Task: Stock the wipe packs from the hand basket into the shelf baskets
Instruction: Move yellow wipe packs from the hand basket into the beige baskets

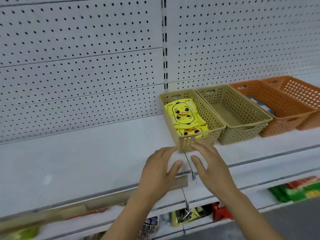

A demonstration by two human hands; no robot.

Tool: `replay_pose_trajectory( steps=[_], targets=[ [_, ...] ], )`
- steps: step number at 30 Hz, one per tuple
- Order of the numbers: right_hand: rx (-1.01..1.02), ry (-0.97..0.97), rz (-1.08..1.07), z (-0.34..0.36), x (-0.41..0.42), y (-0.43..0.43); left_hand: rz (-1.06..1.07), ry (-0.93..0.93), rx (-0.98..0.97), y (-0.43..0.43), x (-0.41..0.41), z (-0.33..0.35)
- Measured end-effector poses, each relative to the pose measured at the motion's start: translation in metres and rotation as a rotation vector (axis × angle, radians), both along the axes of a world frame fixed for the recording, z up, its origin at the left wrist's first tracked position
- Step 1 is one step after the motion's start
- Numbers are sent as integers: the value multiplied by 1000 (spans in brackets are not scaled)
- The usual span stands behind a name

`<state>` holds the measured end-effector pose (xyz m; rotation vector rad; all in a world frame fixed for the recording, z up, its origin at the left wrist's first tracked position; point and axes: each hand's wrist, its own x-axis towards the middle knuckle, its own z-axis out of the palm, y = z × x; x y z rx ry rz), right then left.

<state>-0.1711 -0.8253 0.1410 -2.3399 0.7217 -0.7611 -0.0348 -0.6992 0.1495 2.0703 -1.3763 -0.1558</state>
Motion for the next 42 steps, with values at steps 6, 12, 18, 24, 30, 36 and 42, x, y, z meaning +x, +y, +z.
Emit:
replay_pose_trajectory(
  steps=[6,12,18,24,30,36,42],
  targets=[
    [80,13,-34,-32,-54,77,44,146,9,79,-44,-24],
    [170,170,12,-61,-103,151,74,175,162,163,-84,-52],
    [268,282,74,-90,-137,239,55,219,289,262,-111,-80],
    [312,336,133,-102,-136,333,189,315,288,364,-121,-97],
    [397,370,211,-109,-94,416,289,410,333,461,-98,-120],
    [577,361,213,-129,-17,503,374,611,360,563,-33,-143],
    [735,412,194,-188,75,577,581,774,394,659,62,-197]
  ],
)
